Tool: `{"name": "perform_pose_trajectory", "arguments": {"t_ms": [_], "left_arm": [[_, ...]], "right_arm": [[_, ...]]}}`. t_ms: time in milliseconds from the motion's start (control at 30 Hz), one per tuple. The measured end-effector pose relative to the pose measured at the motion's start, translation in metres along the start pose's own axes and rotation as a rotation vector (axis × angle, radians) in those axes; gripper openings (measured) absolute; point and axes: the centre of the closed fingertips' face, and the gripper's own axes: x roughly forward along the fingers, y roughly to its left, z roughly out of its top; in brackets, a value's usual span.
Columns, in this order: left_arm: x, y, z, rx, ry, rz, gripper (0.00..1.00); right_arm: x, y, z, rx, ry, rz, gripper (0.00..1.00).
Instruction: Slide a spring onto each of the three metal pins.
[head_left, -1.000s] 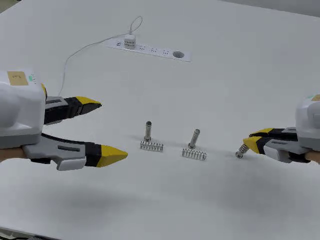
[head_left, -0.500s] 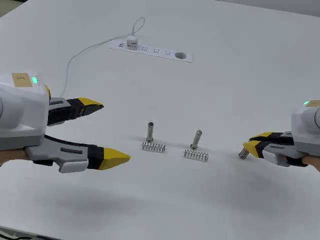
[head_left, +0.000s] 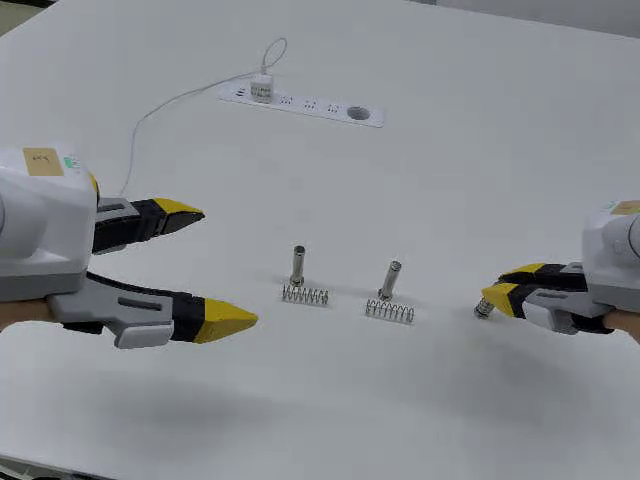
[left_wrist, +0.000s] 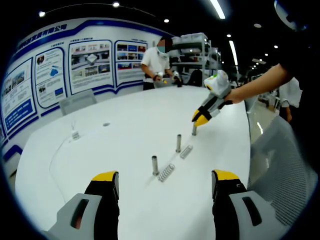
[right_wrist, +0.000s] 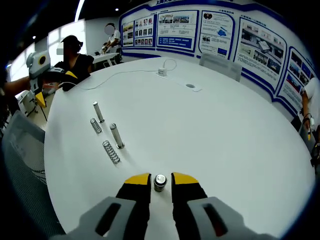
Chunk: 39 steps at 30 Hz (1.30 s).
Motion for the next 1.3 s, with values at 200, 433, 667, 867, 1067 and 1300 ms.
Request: {"name": "perform_pose_trajectory", "arguments": {"t_ms": [200,433,667,867,1067,1300], "left_arm": [[0.000,0.001,0.002,0.001,-0.011,0.003,0.79],[0.004,0.000,0.009,0.009,-0.026,0.004,0.79],[0.006,-0.001,0.010,0.010,-0.033,0.001,0.79],[0.005,0.000,0.006,0.001,-0.028,0.005,0.81],[-0.002,0.007,0.001,-0.006,-0.016,0.024,0.82],[-0.009,0.015,-0.003,-0.022,-0.010,0.043,0.85]], "right_arm": [[-0.010,0.000,0.011,-0.018,-0.025,-0.011,0.18],[-0.018,0.015,0.035,-0.116,-0.086,0.011,0.18],[-0.014,0.052,0.049,-0.255,-0.101,0.105,0.19],[0.003,0.076,0.045,-0.329,-0.068,0.178,0.20],[0.027,0.091,0.024,-0.385,0.017,0.265,0.19],[0.050,0.096,0.009,-0.422,0.080,0.310,0.19]]}}
